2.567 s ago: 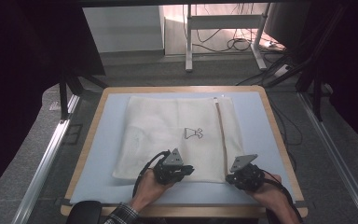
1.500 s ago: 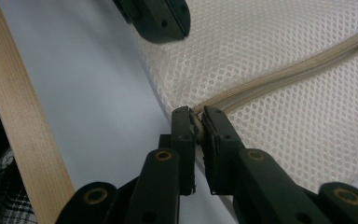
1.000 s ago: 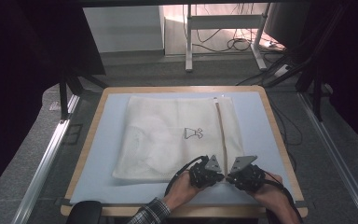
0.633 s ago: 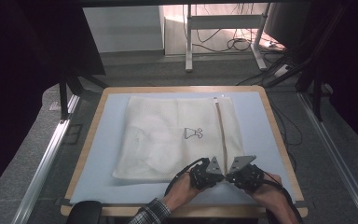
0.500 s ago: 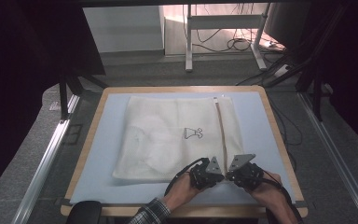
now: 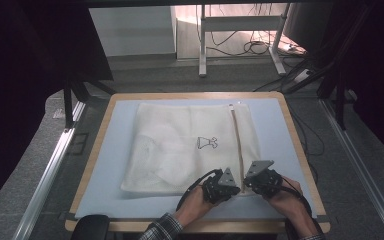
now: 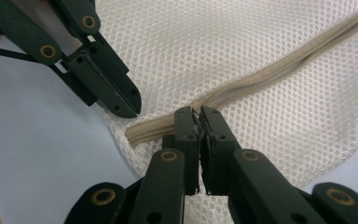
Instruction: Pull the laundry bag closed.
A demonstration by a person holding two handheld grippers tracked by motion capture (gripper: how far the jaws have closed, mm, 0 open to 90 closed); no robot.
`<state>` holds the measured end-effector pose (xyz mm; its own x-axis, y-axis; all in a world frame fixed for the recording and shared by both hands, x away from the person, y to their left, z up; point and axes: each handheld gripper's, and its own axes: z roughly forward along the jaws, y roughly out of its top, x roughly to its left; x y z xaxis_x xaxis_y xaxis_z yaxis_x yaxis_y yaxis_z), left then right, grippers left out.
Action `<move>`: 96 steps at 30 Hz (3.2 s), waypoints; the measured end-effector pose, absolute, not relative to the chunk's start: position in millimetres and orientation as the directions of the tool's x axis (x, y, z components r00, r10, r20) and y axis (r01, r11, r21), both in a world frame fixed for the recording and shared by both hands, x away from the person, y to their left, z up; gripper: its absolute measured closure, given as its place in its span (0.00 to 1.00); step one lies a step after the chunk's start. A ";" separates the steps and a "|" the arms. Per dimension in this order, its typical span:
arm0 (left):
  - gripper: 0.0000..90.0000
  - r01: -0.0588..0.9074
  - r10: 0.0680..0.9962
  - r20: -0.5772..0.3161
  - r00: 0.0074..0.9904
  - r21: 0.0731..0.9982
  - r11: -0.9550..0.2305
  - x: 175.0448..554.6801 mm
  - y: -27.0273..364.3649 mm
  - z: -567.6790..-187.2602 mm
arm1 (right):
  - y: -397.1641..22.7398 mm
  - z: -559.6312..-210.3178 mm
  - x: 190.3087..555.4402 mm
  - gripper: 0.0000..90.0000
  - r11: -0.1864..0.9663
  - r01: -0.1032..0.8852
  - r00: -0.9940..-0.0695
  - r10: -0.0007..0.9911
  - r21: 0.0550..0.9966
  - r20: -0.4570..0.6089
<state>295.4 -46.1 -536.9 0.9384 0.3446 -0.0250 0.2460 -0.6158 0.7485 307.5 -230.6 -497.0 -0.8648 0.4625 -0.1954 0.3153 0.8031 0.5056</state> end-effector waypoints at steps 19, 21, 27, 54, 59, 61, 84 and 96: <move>1.00 0.265 0.356 -0.048 0.933 0.760 -0.594 294.7 -46.1 -538.2 | -232.5 -500.3 322.4 0.95 0.778 0.337 -0.842 0.501 0.529 -0.199; 1.00 0.257 0.354 -0.038 0.935 0.758 -0.599 294.3 -46.2 -538.1 | -233.3 -500.5 324.2 0.95 0.774 0.340 -0.843 0.503 0.534 -0.193; 1.00 0.267 0.355 -0.050 0.933 0.759 -0.594 295.1 -45.9 -538.2 | -233.8 -501.1 326.9 0.95 0.765 0.351 -0.839 0.512 0.540 -0.182; 1.00 0.271 0.352 -0.060 0.934 0.759 -0.591 296.1 -45.4 -538.3 | -229.1 -501.5 338.6 0.95 0.774 0.345 -0.830 0.516 0.530 -0.213; 1.00 0.276 0.354 -0.065 0.933 0.760 -0.588 296.1 -45.5 -538.4 | -228.5 -501.6 343.2 0.95 0.777 0.342 -0.829 0.514 0.528 -0.219; 1.00 0.276 0.355 -0.064 0.933 0.760 -0.588 295.7 -45.7 -538.4 | -227.9 -501.5 346.4 0.95 0.780 0.338 -0.828 0.513 0.526 -0.228; 1.00 0.281 0.354 -0.072 0.933 0.760 -0.586 296.4 -45.6 -538.5 | -227.5 -502.0 372.3 0.95 0.784 0.334 -0.813 0.520 0.523 -0.262; 1.00 0.292 0.361 -0.085 0.929 0.768 -0.570 295.8 -46.5 -539.2 | -225.8 -502.5 384.3 0.95 0.793 0.327 -0.808 0.517 0.515 -0.282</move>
